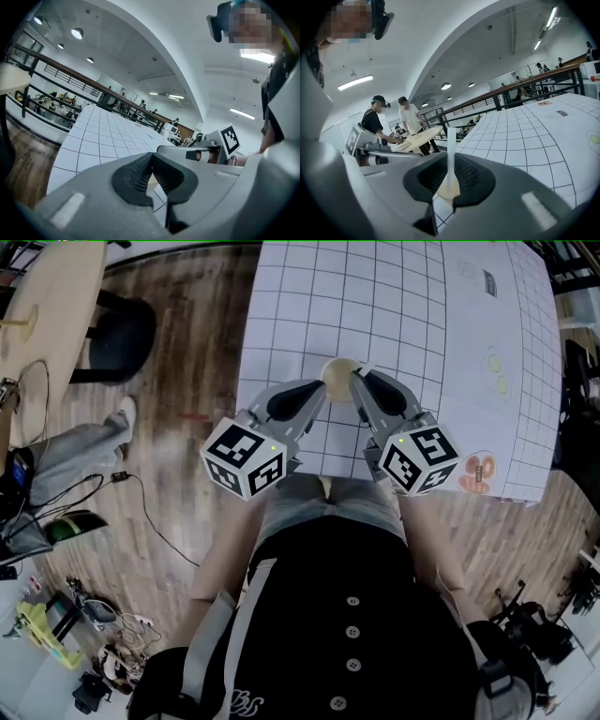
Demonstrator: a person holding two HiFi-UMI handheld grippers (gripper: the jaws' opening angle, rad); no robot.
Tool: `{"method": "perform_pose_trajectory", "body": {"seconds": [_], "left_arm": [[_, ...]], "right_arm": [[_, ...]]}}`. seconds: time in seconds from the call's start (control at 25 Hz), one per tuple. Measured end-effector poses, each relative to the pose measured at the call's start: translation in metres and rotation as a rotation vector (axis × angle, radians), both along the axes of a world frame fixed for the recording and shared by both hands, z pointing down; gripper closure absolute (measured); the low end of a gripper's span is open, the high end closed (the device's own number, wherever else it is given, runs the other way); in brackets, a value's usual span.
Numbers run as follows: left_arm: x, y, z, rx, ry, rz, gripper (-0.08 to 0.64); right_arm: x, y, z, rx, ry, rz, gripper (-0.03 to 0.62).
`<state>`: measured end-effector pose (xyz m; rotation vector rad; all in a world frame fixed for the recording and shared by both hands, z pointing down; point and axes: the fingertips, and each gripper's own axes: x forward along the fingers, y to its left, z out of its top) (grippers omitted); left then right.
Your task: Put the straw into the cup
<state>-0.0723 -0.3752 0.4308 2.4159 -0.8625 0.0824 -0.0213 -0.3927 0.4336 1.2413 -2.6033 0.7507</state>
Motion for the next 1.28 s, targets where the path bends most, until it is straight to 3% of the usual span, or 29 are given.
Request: {"method": "perform_pose_trajectory", "body": {"seconds": [0.64, 1.28], "left_arm": [[-0.016, -0.009, 0.011, -0.035, 0.012, -0.019, 0.563], [-0.001, -0.014, 0.020, -0.057, 0.042, 0.007, 0.563]], "right_arm": [[-0.005, 0.006, 0.030, -0.084, 0.063, 0.006, 0.551], [-0.006, 0.007, 0.035, -0.092, 0.096, -0.002, 0.532]]}}
